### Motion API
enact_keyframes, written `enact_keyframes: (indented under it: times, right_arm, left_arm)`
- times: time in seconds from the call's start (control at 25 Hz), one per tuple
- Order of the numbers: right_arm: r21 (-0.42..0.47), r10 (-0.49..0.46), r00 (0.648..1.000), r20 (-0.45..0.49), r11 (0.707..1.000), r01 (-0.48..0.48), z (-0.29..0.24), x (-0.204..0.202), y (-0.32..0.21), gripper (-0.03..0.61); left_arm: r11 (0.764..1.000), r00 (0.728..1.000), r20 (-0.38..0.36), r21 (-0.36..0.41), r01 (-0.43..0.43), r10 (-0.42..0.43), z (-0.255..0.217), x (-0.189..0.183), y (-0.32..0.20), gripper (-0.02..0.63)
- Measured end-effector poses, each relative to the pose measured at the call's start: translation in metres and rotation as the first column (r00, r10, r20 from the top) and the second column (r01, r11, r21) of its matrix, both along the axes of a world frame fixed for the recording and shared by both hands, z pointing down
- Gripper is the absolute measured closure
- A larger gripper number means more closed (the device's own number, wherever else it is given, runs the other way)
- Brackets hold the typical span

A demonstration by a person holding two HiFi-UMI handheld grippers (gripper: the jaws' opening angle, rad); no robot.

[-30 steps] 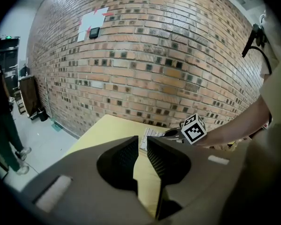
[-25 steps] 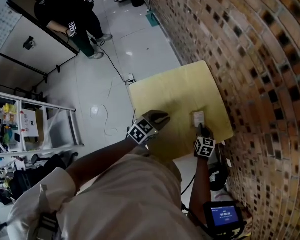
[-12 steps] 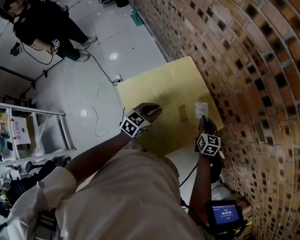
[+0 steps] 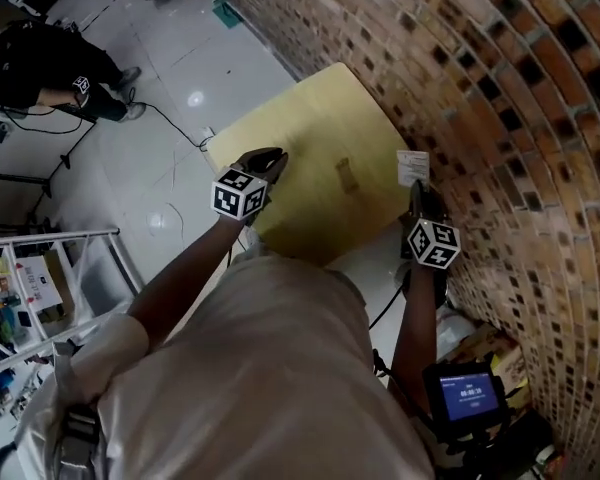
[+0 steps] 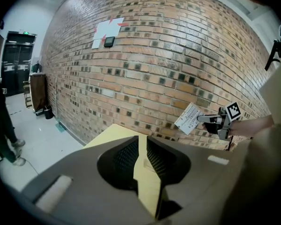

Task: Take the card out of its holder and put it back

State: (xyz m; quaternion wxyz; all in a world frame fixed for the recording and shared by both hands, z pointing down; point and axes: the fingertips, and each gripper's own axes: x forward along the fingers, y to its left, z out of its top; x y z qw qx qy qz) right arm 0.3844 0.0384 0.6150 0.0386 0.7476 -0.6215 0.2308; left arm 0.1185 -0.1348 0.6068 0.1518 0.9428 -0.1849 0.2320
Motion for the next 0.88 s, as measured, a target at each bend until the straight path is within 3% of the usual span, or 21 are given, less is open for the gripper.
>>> enact_keyframes:
  times: [0.44,0.88]
  right_arm:
    - [-0.016,0.113,0.993,0.028,0.993,-0.113,0.019,0.020,0.055,0.563]
    - [-0.031,0.131,0.990,0.045,0.991,-0.130,0.031,0.016,0.074,0.563]
  left_arm:
    - [0.999,0.998,0.036,-0.013,0.043,-0.043,0.015,-0.007,-0.014,0.548]
    - [0.998,0.997,0.059,-0.031,0.046,-0.044,0.028,-0.011,0.001,0.551]
